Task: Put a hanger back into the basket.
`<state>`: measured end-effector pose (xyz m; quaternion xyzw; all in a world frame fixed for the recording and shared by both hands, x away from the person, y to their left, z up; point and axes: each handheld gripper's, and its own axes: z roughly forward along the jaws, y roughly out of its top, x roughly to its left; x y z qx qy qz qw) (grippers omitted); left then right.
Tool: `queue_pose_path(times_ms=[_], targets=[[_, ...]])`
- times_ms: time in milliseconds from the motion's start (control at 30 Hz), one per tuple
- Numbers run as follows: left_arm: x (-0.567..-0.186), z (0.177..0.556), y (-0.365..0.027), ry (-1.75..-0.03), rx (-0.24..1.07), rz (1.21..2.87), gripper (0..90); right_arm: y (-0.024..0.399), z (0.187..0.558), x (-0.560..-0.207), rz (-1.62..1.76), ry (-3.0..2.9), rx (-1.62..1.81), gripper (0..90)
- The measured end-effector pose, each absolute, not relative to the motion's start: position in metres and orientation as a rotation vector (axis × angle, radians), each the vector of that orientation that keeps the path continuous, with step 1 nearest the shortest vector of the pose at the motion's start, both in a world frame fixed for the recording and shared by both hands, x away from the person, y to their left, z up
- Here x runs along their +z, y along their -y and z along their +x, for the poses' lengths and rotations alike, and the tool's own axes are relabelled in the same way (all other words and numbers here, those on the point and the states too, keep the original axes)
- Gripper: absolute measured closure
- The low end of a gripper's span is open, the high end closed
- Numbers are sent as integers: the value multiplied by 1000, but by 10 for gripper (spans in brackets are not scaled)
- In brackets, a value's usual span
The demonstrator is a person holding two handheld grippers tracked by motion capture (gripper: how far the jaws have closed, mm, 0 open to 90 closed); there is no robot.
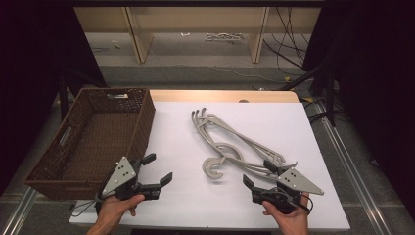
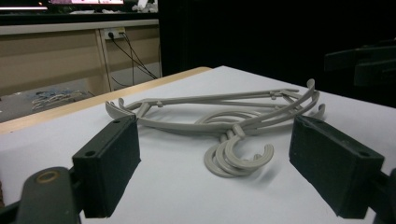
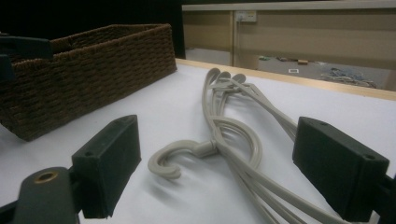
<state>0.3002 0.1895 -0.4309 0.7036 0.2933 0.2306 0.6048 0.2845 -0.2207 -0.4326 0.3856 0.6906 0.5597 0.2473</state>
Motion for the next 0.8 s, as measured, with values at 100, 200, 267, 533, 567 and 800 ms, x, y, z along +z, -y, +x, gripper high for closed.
queue_pose_path(times_ms=[100, 200, 267, 533, 567, 800], targets=[[-432, 300, -188, -678, 532, 1630, 163, 220, 285, -433, 1046, -1882, 1524, 162], [-434, 300, -185, -668, 519, 1644, 162, 220, 285, -432, 1037, -1873, 1538, 162], [-434, 300, -182, -665, 507, 1651, 162, 220, 284, -433, 1047, -1882, 1539, 162], [-435, 301, -182, -655, 507, 1654, 161, 220, 285, -433, 1040, -1884, 1532, 162], [-435, 301, -182, -656, 506, 1655, 161, 220, 285, -433, 1040, -1884, 1532, 162], [-435, 301, -181, -655, 523, 1673, 162, 220, 289, -434, 982, -1885, 1507, 160]])
